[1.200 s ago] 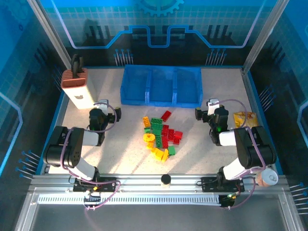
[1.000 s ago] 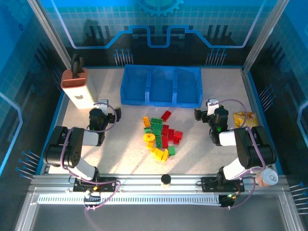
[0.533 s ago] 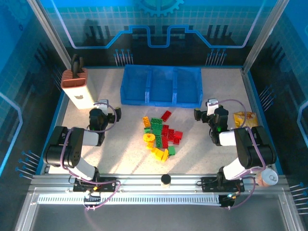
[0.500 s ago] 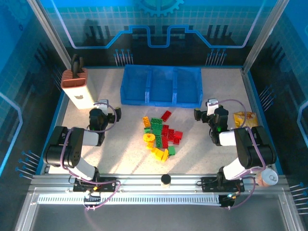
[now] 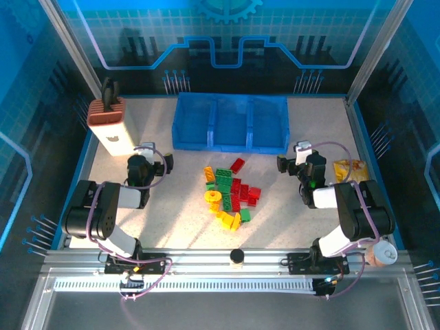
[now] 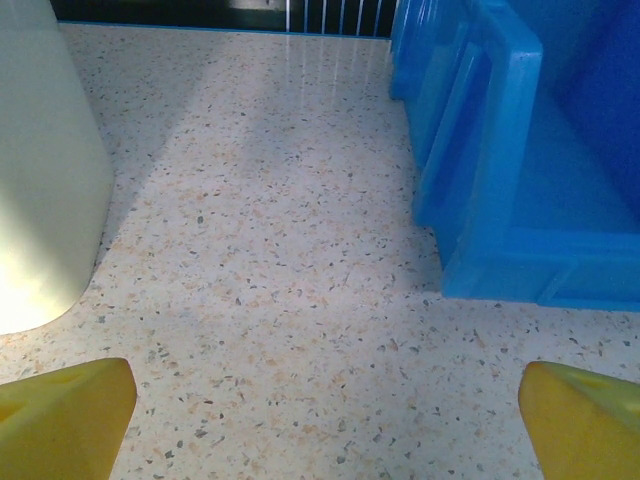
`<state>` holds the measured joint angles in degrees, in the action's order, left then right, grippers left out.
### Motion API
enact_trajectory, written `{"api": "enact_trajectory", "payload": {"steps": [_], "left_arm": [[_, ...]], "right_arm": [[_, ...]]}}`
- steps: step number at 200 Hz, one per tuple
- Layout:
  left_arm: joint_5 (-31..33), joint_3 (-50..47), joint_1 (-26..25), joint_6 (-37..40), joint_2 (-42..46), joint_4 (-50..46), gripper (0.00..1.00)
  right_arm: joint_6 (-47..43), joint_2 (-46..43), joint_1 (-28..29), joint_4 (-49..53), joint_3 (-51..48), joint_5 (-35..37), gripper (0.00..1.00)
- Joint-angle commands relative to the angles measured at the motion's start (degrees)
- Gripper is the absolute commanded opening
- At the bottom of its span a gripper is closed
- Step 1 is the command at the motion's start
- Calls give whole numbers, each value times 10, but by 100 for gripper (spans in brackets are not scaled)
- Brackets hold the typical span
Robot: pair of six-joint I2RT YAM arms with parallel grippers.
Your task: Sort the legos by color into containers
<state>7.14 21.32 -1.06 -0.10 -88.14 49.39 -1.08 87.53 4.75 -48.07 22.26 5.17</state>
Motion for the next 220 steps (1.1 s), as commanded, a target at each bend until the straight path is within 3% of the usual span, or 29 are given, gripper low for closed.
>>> {"api": "enact_trajectory", "payload": {"steps": [1, 10, 17, 34, 51, 57, 61, 72, 81, 88, 114, 152, 204, 220], "left_arm": [[120, 38, -24, -10, 108, -108, 99], [200, 81, -41, -51, 167, -225, 99], [225, 131, -46, -93, 199, -333, 99], [151, 262, -50, -142, 235, -573, 99], [99, 339, -48, -217, 234, -712, 99], [88, 353, -44, -271, 230, -753, 99], [62, 361, -38, -295, 228, -775, 99], [-59, 365, -25, -317, 222, -783, 99], [-124, 368, -29, -337, 215, -790, 99], [-141, 375, -43, -354, 210, -812, 99], [-85, 404, -150, -353, 216, -896, 99], [-49, 407, -264, -367, 214, -977, 93], [-22, 341, -409, -410, 203, -948, 82], [4, 323, -462, -412, 192, -923, 74]], "right_arm": [[-48, -90, 37, 82, 27, 9, 100], [-69, -135, 57, 132, 41, 7, 100], [-80, -166, 73, 165, 58, 7, 100], [-69, -222, 112, 285, 133, 50, 100], [141, -241, 109, 619, 274, 171, 100], [228, -236, 100, 670, 299, 224, 100], [254, -233, 86, 694, 306, 204, 100], [294, -228, 38, 714, 307, 63, 100], [327, -224, 35, 744, 315, 41, 100], [336, -224, 42, 763, 319, 38, 100], [369, -241, 78, 806, 329, 71, 100], [329, -197, 97, 880, 374, -34, 100], [311, -233, 162, 904, 336, -3, 100], [309, -252, 168, 901, 311, -6, 98]]}}
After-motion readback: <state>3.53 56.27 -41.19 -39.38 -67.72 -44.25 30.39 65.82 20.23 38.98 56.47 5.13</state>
